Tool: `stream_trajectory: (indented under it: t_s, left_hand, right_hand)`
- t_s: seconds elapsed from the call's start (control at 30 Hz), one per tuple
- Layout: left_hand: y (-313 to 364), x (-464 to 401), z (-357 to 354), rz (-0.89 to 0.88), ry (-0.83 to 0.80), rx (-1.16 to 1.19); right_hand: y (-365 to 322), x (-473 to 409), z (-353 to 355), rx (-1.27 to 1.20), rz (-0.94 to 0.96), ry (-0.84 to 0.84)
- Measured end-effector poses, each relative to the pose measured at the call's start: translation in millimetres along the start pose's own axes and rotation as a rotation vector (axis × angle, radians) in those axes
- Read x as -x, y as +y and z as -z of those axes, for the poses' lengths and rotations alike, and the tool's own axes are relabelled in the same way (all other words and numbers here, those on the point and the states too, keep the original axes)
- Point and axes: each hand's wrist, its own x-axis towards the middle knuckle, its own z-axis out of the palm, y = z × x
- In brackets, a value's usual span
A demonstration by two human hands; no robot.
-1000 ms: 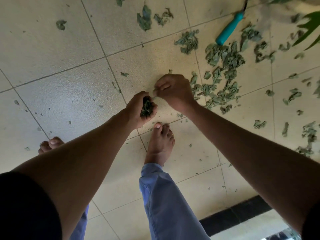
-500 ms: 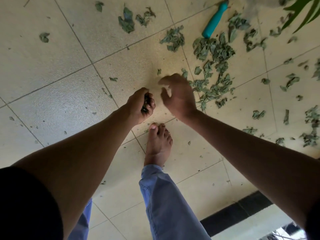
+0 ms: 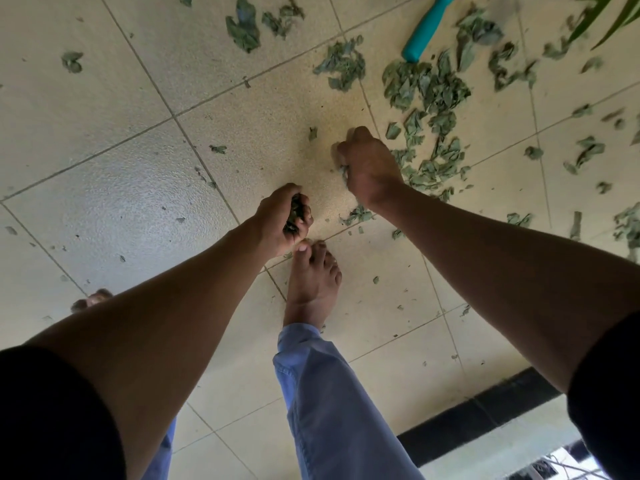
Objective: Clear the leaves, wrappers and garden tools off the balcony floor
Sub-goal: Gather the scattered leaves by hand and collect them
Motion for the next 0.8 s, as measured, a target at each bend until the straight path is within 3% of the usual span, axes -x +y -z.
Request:
stream_trajectory:
  t_s: [0.2,0.33,0.47,0.67,0.8]
  left_hand:
    - [-4,0,3,0.005,-0.026,0.063]
    - [-3,6,1,-0.01,-0.035,0.099]
    - [-2,7,2,-0.095,-0.066,0.06]
    - [9,10,18,-0.177,-0.134,0.011]
    - [17,7,30,-0.162,-0.059,0.016]
  right_hand:
    - [-21,21,-2,-0.468,-0.129,0.241]
    - [-58,45,1,-0.747,-0.14,0.294]
    - [-87,62,-1,-0.706,-0.123,0.299]
    - [-105,61,-1,-0.399,0.04,0.158]
    - [-105,58,6,-0.629,0.065,0.249]
